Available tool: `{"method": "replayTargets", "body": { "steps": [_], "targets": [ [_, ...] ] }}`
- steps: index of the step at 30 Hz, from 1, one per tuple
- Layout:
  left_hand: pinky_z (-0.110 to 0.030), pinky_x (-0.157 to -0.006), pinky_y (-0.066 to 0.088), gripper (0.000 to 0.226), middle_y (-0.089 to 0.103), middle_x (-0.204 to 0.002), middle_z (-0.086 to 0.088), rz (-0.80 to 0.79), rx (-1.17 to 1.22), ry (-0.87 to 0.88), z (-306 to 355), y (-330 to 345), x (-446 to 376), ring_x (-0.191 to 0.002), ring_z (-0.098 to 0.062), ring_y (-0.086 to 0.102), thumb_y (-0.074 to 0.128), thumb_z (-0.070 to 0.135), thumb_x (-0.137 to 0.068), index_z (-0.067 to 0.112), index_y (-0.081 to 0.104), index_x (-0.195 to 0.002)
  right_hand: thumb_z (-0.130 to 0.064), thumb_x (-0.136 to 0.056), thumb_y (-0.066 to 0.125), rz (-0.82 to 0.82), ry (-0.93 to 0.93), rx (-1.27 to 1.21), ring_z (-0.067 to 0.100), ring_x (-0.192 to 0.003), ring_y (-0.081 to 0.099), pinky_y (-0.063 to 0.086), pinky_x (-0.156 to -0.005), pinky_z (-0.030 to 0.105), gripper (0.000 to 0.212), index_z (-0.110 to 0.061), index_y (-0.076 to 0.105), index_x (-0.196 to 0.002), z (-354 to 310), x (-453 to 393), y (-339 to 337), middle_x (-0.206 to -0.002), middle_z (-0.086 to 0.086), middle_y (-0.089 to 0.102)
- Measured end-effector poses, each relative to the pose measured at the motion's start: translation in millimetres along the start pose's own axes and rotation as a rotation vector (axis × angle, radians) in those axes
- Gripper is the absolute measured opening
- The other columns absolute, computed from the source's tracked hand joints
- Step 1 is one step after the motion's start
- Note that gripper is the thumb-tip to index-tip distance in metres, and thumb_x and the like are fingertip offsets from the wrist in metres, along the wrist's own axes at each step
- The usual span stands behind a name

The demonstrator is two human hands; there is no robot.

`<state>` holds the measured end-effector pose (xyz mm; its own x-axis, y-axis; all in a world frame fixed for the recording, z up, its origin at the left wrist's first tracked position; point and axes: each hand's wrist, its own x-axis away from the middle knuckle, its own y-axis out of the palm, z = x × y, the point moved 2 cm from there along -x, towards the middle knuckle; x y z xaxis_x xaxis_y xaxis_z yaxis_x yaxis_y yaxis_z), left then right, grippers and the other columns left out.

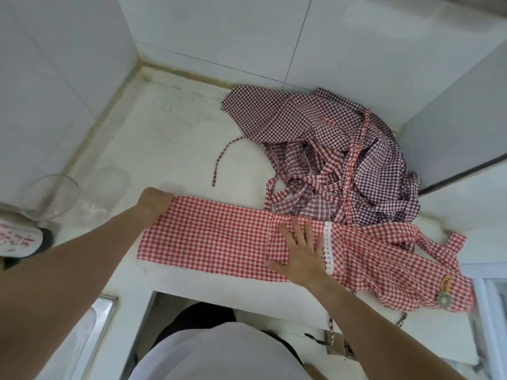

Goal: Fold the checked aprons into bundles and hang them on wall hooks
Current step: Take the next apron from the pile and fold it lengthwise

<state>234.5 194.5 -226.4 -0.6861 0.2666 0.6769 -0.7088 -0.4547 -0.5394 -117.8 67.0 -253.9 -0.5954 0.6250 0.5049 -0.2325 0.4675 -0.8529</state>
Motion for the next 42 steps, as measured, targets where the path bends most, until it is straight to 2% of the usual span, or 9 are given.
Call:
{"method": "replayTargets", "body": {
  "steps": [5, 8, 12, 16, 21, 26, 35, 39, 42],
  "targets": [
    [-0.044, -0.098, 0.040, 0.030, 0.059, -0.125, -0.023, 0.308, -0.159, 0.213, 16, 4, -1, -0.116, -0.039, 0.054, 0.048, 0.009, -0.096, 0.002, 0.056, -0.124, -0.090, -0.072, 0.045, -0.109, 0.025, 0.029, 0.037, -0.144, -0.032, -0.013, -0.115, 0.065, 0.116, -0.039, -0.023, -0.152, -9, -3, -5, -0.157, 0.002, -0.038],
    [-0.050, -0.103, 0.031, 0.057, 0.050, -0.132, -0.016, 0.508, -0.275, 0.513, 23, 30, 24, -0.125, -0.035, 0.043, 0.055, -0.002, -0.077, 0.009, 0.047, -0.132, -0.090, -0.073, 0.043, -0.118, 0.056, 0.026, 0.038, -0.145, -0.030, -0.011, -0.116, 0.066, 0.117, -0.037, -0.025, -0.151, -20, -4, -1, -0.157, 0.004, -0.038],
    [-0.056, -0.118, 0.023, 0.061, 0.034, -0.151, -0.007, 0.211, -0.461, 0.862, 22, 114, 92, -0.144, -0.029, 0.027, 0.060, 0.015, -0.085, 0.019, 0.037, -0.141, -0.093, -0.072, 0.032, -0.078, 0.067, -0.015, 0.039, -0.143, -0.033, -0.014, -0.116, 0.062, 0.116, -0.032, -0.027, -0.151, -37, -9, 6, -0.155, 0.006, -0.039],
    [-0.068, -0.116, 0.005, 0.064, -0.009, -0.165, -0.006, -0.086, -0.774, 0.748, -6, 176, 116, -0.152, -0.030, -0.010, 0.027, 0.043, -0.101, 0.032, -0.004, -0.155, -0.088, -0.069, 0.026, 0.057, -0.080, -0.141, 0.034, -0.143, -0.036, -0.011, -0.120, 0.057, 0.119, -0.019, -0.015, -0.157, -57, -8, 28, -0.161, 0.007, -0.029],
    [-0.079, -0.104, -0.013, 0.064, -0.041, -0.154, -0.003, -0.095, -0.977, 0.695, -32, 172, 96, -0.143, -0.031, -0.036, -0.001, 0.062, -0.096, 0.041, -0.040, -0.141, -0.056, -0.093, 0.050, 0.213, -0.260, -0.320, 0.011, -0.151, -0.019, -0.005, -0.124, 0.036, 0.085, -0.016, 0.013, -0.159, -31, 6, 31, -0.166, -0.003, -0.005],
    [-0.078, -0.104, -0.015, 0.067, -0.042, -0.154, 0.003, -0.075, -0.998, 0.653, -36, 160, 89, -0.141, -0.031, -0.037, -0.007, 0.070, -0.091, 0.041, -0.042, -0.140, -0.060, -0.103, 0.021, 0.299, -0.118, -0.043, 0.014, -0.152, -0.014, -0.008, -0.123, 0.043, 0.066, -0.027, 0.011, -0.159, 28, 30, 32, -0.166, -0.004, -0.005],
    [-0.075, -0.107, -0.010, 0.069, -0.044, -0.152, 0.001, -0.065, -1.078, 0.556, -35, 156, 92, -0.144, -0.032, -0.034, -0.007, 0.069, -0.090, 0.039, -0.041, -0.141, -0.061, -0.101, 0.024, 0.285, 0.128, -0.021, 0.015, -0.153, -0.011, -0.010, -0.121, 0.051, 0.066, -0.032, 0.008, -0.158, 129, 77, 40, -0.167, -0.007, -0.004],
    [-0.068, -0.117, 0.005, 0.073, -0.011, -0.164, -0.014, 0.027, -1.006, 0.516, -13, 172, 118, -0.150, -0.039, -0.008, 0.027, 0.050, -0.100, 0.020, -0.009, -0.157, -0.064, -0.098, 0.015, 0.278, 0.055, -0.150, 0.007, -0.149, -0.020, -0.014, -0.120, 0.047, 0.065, -0.035, 0.008, -0.157, 140, 77, 37, -0.164, -0.014, -0.010],
    [-0.058, -0.120, 0.016, 0.085, 0.007, -0.161, -0.020, 0.036, -0.918, 0.721, 6, 204, 159, -0.149, -0.038, 0.010, 0.053, 0.037, -0.091, 0.014, 0.001, -0.153, -0.056, -0.098, 0.014, 0.330, 0.015, -0.239, 0.009, -0.152, -0.004, -0.005, -0.123, 0.048, 0.065, -0.028, 0.029, -0.155, 143, 76, 25, -0.165, -0.012, 0.007]
  ]
}}
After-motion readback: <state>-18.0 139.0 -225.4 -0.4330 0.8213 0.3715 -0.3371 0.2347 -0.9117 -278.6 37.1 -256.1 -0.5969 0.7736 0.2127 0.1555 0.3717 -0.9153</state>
